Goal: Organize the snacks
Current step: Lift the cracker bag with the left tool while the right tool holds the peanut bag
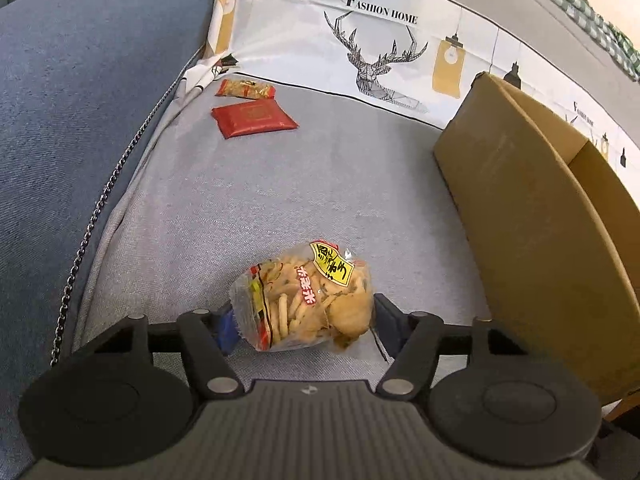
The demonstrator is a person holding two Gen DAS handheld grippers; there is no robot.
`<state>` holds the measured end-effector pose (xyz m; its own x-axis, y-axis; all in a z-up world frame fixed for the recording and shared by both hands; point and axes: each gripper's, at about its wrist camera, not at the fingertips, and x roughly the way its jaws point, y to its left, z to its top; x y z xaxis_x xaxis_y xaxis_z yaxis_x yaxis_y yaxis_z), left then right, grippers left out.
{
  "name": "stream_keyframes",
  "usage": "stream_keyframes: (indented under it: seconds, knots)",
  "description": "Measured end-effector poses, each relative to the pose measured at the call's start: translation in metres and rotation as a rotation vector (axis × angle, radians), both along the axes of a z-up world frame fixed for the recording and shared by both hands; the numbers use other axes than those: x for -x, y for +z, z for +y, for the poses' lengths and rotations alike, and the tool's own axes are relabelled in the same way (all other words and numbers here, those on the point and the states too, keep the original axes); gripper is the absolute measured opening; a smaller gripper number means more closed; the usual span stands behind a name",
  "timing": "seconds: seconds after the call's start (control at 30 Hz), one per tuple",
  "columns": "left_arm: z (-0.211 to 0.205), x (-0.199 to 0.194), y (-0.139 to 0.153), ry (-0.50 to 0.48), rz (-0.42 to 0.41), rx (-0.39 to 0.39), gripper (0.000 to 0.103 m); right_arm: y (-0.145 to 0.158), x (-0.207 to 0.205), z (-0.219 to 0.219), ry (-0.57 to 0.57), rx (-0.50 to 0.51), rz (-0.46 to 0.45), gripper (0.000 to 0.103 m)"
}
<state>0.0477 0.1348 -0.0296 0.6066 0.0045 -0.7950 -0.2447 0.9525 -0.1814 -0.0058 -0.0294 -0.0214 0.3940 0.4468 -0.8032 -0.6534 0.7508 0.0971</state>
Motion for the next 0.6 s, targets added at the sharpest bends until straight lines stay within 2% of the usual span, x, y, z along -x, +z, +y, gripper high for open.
stream_keyframes:
  seconds: [0.17, 0.4, 0.57, 0.6]
  knots:
    - [0.008, 0.013, 0.011, 0.005, -0.010, 0.059, 0.071, 0.002, 0.005, -0.001, -0.008, -0.008, -0.003, 0.084]
    - [0.030, 0.040, 0.019, 0.056, 0.007, 0.234, 0.071, 0.002, 0.003, -0.003, -0.016, -0.011, 0.012, 0.084]
    - [0.033, 0.037, 0.010, 0.097, 0.090, 0.248, 0.073, 0.001, -0.001, 0.001, -0.019, -0.006, 0.029, 0.084]
    - [0.033, 0.035, 0.008, 0.101, 0.108, 0.248, 0.077, 0.001, -0.003, 0.002, -0.018, -0.002, 0.032, 0.084]
